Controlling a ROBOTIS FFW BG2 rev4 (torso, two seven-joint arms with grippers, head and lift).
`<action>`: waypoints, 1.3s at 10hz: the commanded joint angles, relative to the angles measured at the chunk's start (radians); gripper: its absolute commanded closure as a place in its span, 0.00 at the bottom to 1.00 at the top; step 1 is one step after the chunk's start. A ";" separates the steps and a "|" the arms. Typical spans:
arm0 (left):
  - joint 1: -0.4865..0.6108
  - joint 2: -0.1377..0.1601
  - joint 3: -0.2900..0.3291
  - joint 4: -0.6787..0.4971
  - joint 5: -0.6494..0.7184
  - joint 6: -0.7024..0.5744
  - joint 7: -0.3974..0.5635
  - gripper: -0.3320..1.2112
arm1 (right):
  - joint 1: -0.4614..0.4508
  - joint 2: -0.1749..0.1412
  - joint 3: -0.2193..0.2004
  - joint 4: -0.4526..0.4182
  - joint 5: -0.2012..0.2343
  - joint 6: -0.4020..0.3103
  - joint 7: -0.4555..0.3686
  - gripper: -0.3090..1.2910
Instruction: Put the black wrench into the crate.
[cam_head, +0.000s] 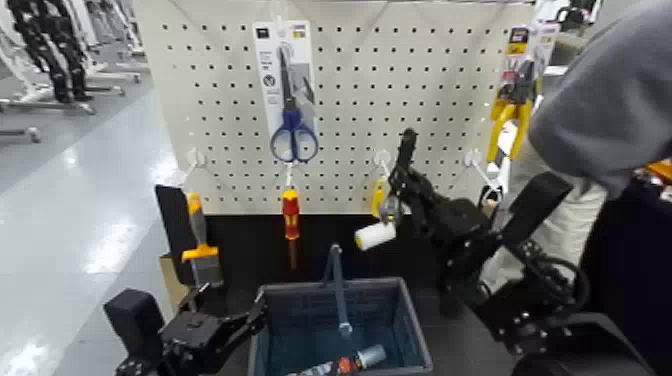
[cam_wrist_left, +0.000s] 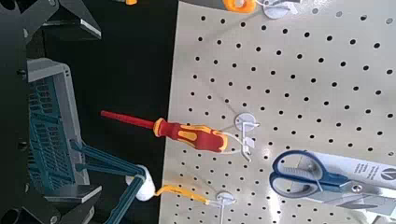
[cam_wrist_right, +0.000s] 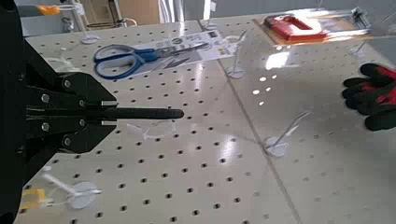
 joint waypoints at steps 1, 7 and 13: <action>0.000 0.001 0.004 0.000 0.002 -0.002 -0.001 0.31 | 0.026 -0.002 -0.005 0.062 -0.030 0.071 -0.004 0.95; 0.000 -0.001 0.005 0.000 0.002 0.000 -0.001 0.31 | 0.055 -0.016 -0.025 0.085 0.009 0.297 -0.002 0.95; -0.001 -0.001 0.004 0.000 0.003 0.000 -0.001 0.31 | 0.069 -0.022 -0.032 0.156 0.050 0.309 0.031 0.95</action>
